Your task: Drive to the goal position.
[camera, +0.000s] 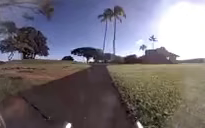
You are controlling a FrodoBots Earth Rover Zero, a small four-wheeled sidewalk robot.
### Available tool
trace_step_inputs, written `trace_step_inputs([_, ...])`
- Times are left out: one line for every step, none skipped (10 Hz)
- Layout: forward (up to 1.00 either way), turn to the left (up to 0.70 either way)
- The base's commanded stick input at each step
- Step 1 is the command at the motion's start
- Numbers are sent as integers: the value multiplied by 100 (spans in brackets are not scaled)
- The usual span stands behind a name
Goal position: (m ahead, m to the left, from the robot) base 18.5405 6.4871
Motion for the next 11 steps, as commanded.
trace_step_inputs([70,0])
trace_step_inputs([70,0])
trace_step_inputs([70,0])
trace_step_inputs([70,0])
trace_step_inputs([70,0])
trace_step_inputs([70,0])
trace_step_inputs([70,0])
trace_step_inputs([70,0])
trace_step_inputs([70,0])
trace_step_inputs([70,0])
trace_step_inputs([70,0])
